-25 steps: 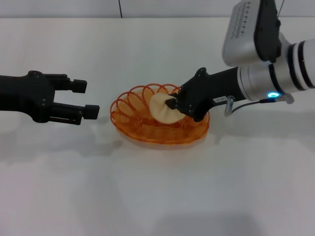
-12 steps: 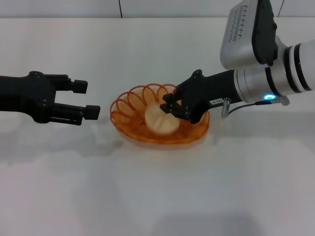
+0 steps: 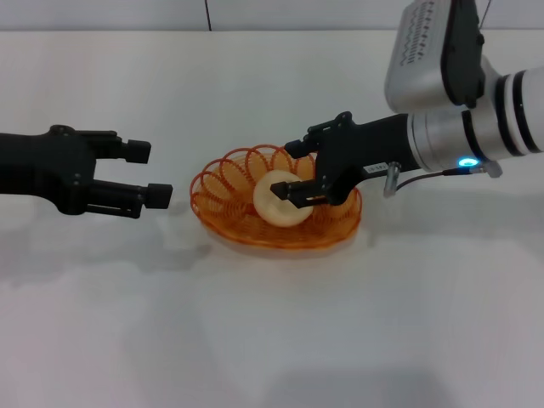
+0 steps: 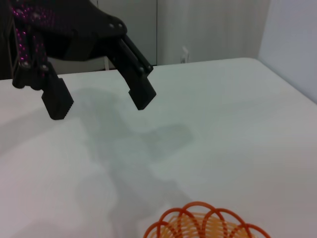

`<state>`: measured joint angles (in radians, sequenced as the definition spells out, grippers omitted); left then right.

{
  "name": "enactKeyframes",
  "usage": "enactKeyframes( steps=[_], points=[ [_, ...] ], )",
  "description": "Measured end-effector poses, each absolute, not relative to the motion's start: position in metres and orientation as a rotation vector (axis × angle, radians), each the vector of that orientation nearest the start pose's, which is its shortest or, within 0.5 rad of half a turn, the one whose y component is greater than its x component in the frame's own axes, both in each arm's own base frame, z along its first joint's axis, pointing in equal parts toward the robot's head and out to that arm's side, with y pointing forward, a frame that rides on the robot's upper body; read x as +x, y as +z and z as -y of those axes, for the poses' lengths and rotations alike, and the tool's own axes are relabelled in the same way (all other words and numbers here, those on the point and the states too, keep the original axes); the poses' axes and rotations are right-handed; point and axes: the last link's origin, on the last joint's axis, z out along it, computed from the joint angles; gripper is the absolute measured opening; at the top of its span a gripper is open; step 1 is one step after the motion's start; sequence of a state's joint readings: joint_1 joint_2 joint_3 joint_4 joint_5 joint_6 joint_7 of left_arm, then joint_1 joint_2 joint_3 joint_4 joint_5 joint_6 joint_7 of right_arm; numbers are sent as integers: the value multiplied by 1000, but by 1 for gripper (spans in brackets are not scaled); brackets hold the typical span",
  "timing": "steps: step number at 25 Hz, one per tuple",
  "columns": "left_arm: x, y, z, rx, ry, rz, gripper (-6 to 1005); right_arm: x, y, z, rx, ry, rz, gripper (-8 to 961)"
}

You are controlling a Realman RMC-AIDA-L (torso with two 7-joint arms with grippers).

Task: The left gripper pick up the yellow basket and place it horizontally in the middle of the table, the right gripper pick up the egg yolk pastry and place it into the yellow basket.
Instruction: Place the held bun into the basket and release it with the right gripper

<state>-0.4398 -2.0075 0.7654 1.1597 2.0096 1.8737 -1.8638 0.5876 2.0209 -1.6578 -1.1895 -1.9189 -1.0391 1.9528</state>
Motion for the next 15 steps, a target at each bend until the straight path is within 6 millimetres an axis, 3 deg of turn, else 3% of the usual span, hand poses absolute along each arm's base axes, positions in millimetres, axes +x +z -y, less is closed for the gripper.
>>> enactKeyframes(
  steps=[5, 13, 15],
  points=[
    [-236, 89, -309, -2854, -495, 739, 865, 126, -47, -358, -2836, 219, -185, 485],
    [-235, 90, -309, -2853, -504, 728, 865, 154, -19, -347, -2798, 249, -286, 861],
    [-236, 91, -309, -2852, -502, 728, 865, 162, -11, -343, -2789, 255, -298, 862]
  ],
)
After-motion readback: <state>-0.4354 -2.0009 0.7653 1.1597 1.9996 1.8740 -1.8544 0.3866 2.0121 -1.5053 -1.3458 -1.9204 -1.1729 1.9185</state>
